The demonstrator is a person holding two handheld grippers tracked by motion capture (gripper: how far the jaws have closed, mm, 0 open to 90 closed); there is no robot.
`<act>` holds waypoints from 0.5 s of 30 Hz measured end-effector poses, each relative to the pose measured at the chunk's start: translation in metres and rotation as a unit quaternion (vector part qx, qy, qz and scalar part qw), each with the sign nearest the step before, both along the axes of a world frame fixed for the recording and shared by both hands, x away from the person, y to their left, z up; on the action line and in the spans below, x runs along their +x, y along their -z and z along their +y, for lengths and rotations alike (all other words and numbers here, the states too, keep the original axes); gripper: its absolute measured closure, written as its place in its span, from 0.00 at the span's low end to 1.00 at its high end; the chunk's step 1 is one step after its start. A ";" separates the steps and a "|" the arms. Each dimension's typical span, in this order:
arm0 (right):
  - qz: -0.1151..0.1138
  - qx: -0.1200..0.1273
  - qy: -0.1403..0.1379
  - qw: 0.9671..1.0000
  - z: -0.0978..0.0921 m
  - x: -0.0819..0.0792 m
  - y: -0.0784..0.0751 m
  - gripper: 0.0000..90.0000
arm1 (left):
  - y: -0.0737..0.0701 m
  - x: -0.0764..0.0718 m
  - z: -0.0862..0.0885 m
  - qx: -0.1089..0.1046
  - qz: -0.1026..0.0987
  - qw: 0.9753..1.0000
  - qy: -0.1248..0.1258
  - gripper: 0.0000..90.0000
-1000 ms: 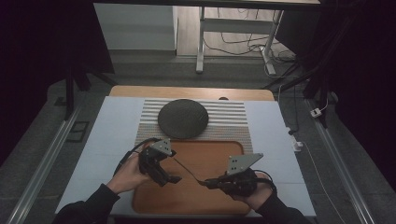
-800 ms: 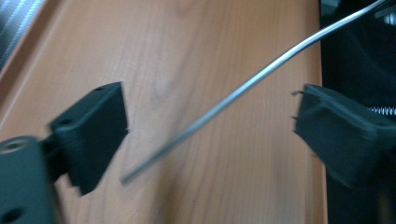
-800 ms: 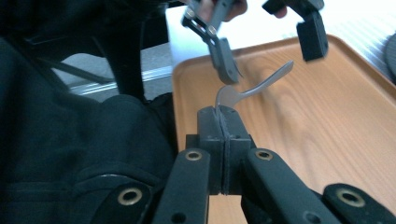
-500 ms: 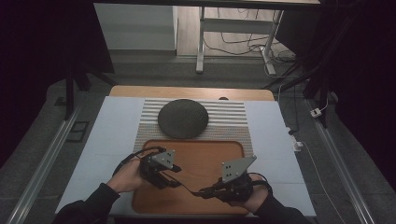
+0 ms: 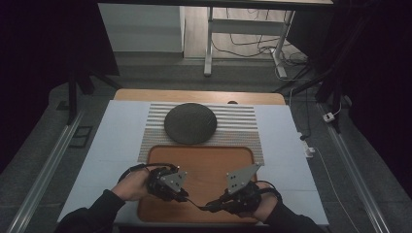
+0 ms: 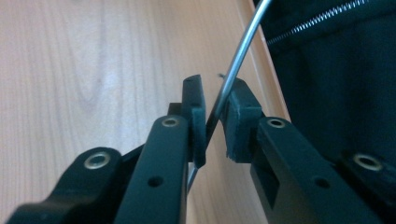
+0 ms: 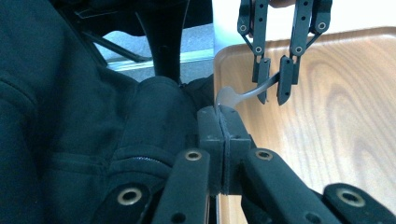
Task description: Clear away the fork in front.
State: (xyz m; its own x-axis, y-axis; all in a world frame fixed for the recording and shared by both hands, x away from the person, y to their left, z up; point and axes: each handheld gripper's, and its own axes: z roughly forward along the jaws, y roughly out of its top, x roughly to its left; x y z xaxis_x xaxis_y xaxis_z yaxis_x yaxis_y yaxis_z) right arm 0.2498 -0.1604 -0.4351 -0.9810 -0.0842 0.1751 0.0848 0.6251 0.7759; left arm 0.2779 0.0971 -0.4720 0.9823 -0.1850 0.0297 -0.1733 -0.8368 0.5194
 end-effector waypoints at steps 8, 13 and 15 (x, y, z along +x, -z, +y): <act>-0.010 -0.003 0.046 0.999 -0.005 0.007 0.003 0.88 | 0.002 -0.005 -0.002 0.017 -0.006 1.000 0.019 0.95; -0.015 -0.009 0.084 0.996 -0.006 0.010 0.004 0.79 | 0.000 -0.003 0.001 0.013 0.014 1.000 -0.010 0.96; -0.014 -0.010 0.103 0.995 -0.006 0.011 0.005 0.72 | -0.001 -0.003 0.001 0.011 0.020 1.000 -0.016 0.96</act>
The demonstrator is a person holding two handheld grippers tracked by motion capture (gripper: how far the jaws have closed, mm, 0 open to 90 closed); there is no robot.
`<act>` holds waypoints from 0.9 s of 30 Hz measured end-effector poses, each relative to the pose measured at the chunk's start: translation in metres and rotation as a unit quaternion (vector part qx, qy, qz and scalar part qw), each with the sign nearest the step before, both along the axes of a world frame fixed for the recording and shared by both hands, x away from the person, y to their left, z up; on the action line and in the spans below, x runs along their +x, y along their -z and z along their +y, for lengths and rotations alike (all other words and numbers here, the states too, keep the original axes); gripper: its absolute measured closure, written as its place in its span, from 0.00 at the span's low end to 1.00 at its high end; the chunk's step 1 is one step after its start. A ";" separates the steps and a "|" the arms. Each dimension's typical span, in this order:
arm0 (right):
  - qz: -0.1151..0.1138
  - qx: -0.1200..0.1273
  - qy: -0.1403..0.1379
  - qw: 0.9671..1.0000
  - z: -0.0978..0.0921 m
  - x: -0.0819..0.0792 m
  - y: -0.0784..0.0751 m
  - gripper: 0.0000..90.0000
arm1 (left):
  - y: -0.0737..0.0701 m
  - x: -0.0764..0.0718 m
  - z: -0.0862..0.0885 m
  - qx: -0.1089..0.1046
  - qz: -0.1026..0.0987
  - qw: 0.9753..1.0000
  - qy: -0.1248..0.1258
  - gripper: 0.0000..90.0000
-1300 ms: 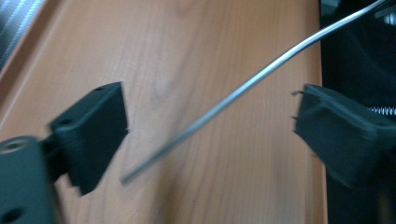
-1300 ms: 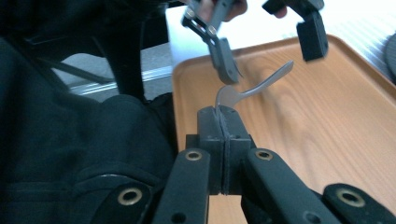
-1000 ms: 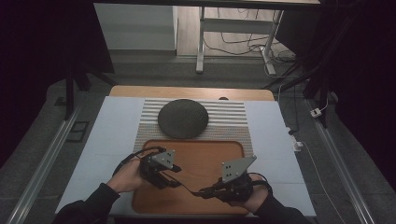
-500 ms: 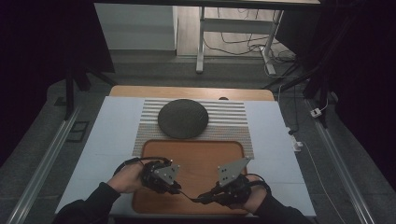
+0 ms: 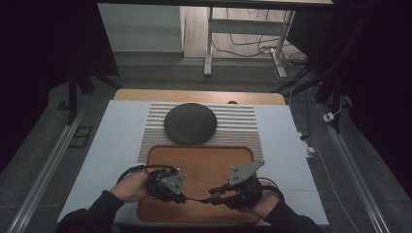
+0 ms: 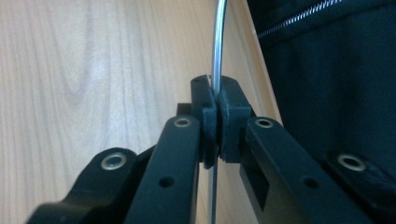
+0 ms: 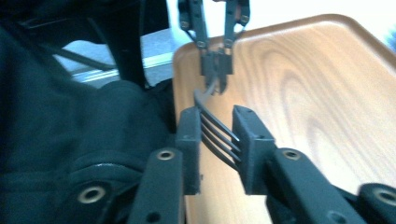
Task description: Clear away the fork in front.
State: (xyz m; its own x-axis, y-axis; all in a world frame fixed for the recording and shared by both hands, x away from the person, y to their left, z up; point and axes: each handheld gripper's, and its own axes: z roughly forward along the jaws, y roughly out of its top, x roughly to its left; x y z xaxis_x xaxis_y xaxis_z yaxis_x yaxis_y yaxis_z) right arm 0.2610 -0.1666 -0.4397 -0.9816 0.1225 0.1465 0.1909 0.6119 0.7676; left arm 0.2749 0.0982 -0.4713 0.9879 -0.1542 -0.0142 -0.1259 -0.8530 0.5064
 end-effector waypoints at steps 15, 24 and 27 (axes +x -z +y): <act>-0.030 -0.028 0.139 0.989 -0.012 0.006 0.003 0.31 | -0.002 0.002 0.017 0.006 0.054 0.990 -0.133 0.96; -0.036 -0.034 0.185 0.981 -0.025 0.002 0.003 0.22 | -0.004 0.002 0.026 0.008 0.069 0.977 -0.201 0.96; -0.038 -0.033 0.206 0.977 -0.032 0.001 0.003 0.19 | -0.004 0.002 0.030 0.009 0.078 0.971 -0.226 0.96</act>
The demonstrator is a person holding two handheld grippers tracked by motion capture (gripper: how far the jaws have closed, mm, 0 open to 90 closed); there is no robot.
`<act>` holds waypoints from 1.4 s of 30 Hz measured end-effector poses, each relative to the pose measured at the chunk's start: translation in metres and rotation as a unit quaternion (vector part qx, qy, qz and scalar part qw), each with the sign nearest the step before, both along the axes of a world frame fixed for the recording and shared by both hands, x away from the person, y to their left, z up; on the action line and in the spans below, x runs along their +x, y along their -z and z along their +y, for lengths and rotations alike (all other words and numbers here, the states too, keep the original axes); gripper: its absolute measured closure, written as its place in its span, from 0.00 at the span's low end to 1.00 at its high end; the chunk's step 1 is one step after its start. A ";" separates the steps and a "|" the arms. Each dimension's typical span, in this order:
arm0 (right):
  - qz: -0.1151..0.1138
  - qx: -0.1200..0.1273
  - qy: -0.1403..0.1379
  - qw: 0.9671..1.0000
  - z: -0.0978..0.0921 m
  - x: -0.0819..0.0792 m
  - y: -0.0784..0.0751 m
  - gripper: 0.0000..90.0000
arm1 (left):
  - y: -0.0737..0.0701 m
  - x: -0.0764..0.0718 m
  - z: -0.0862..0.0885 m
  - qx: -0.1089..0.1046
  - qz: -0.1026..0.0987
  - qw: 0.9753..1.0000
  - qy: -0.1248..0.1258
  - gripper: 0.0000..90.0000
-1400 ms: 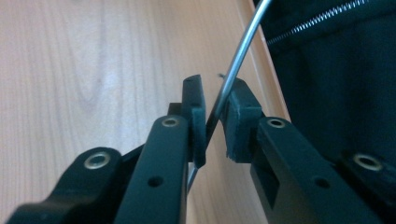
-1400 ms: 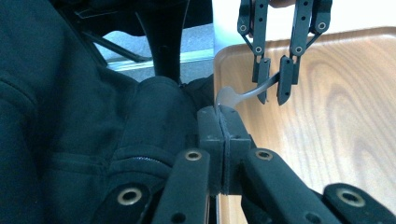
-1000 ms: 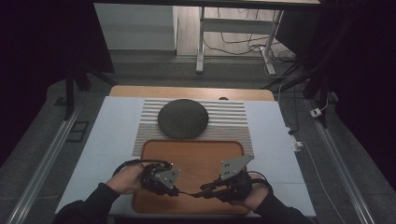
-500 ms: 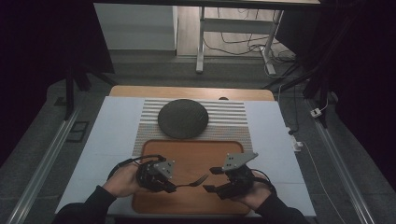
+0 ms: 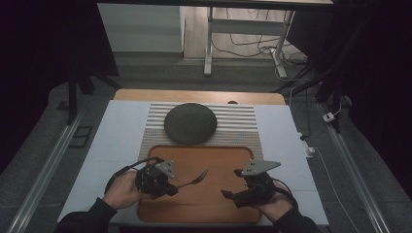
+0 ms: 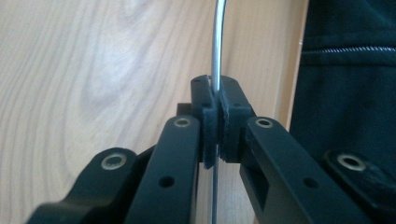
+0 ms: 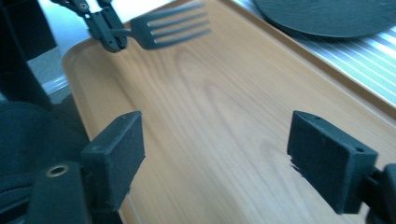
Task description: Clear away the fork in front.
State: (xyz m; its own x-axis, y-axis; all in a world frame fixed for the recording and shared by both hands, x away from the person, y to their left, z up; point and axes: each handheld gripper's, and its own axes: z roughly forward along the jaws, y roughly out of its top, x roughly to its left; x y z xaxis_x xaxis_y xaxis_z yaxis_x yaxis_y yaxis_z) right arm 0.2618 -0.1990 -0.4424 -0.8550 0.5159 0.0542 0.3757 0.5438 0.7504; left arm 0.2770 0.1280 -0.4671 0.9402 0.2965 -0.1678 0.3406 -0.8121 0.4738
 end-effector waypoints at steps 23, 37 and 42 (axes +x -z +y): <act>-0.016 0.000 0.131 0.991 -0.050 -0.021 0.004 0.00 | -0.004 -0.016 0.044 -0.048 0.040 0.980 -0.188 0.95; -0.019 0.008 0.151 0.988 -0.066 -0.035 0.002 0.00 | 0.034 -0.003 0.040 -0.002 0.111 0.953 -0.280 0.95; -0.017 0.015 0.159 0.987 -0.071 -0.036 0.002 0.00 | 0.042 0.002 0.036 0.018 0.121 0.950 -0.287 0.95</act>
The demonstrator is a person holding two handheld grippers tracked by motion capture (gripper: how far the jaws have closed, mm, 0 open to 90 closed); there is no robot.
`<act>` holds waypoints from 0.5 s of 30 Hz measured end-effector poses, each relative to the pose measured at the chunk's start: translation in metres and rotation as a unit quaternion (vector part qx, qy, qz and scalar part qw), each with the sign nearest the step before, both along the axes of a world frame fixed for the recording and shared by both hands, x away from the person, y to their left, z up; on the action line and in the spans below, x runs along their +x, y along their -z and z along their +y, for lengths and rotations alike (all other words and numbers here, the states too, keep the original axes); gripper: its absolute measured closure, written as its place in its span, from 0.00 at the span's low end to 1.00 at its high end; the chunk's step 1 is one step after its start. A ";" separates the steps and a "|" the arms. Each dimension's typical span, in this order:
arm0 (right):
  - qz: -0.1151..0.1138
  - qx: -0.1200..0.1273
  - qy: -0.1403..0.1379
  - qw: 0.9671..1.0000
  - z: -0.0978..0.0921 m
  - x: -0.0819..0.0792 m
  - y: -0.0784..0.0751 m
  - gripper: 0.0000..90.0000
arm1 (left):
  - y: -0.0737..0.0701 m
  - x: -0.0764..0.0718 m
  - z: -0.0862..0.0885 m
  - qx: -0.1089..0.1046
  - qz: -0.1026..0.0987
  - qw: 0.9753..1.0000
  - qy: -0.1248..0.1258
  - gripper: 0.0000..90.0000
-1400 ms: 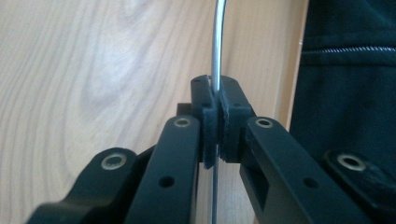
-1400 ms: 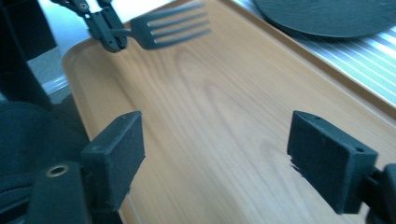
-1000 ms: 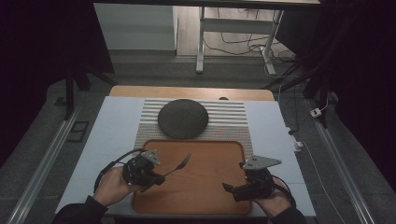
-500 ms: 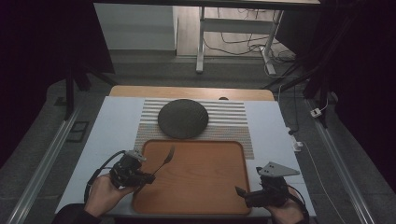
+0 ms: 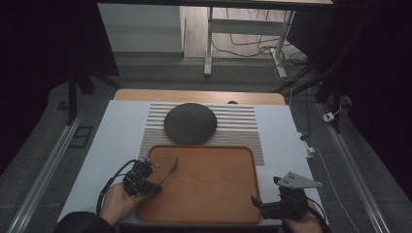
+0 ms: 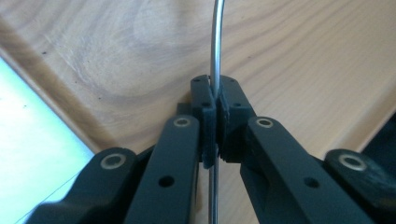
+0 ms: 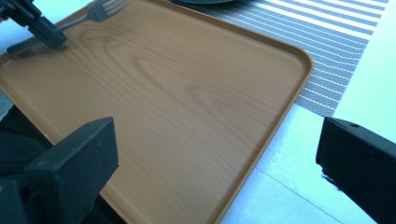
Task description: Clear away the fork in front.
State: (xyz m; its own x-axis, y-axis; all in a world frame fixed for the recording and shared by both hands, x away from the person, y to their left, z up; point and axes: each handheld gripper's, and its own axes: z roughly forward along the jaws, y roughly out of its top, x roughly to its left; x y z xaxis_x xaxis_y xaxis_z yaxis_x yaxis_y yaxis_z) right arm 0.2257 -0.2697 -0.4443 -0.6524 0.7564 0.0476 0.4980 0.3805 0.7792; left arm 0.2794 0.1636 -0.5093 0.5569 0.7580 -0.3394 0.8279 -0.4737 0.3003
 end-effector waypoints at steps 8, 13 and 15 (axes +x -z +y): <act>0.003 0.003 0.001 1.000 -0.002 0.000 0.000 0.00 | 0.001 0.000 -0.004 0.005 -0.004 1.000 0.005 0.91; 0.005 0.003 0.004 1.000 -0.004 0.000 0.000 0.00 | -0.002 0.000 -0.003 0.001 -0.013 1.000 0.008 0.85; 0.006 0.007 0.005 1.000 -0.005 0.001 0.000 0.00 | -0.011 0.000 -0.001 -0.010 -0.032 0.999 0.007 0.85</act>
